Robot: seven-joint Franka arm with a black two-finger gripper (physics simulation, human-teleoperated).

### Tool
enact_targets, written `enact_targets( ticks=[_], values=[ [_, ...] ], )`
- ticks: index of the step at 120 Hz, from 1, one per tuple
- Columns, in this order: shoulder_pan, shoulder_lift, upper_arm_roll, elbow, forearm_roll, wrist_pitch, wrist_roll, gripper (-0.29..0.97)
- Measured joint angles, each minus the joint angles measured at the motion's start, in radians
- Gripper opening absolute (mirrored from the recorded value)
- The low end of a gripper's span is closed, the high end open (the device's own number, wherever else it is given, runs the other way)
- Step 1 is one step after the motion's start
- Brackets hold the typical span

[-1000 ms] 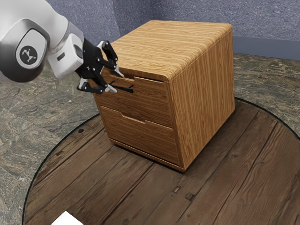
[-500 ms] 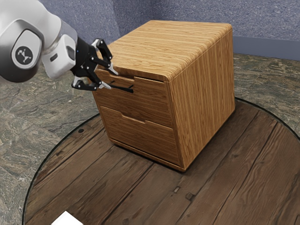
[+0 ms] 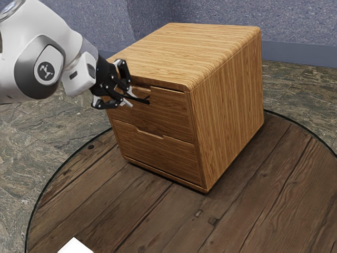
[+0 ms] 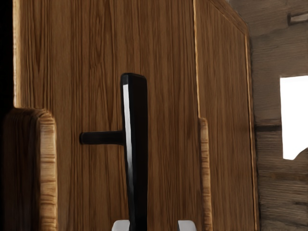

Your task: Pull the drawer handle with one arm to open the drawer

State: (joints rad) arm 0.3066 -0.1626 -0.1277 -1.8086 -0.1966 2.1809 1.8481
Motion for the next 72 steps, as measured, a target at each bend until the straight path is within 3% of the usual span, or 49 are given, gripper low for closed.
enact_targets(
  ticks=[20,72],
  values=[
    [-0.001,0.000,0.000,-0.008,0.000,0.001,0.003,-0.06],
    [-0.004,-0.206,0.010,-0.204,-0.006,0.000,0.007,-0.10]
  ],
)
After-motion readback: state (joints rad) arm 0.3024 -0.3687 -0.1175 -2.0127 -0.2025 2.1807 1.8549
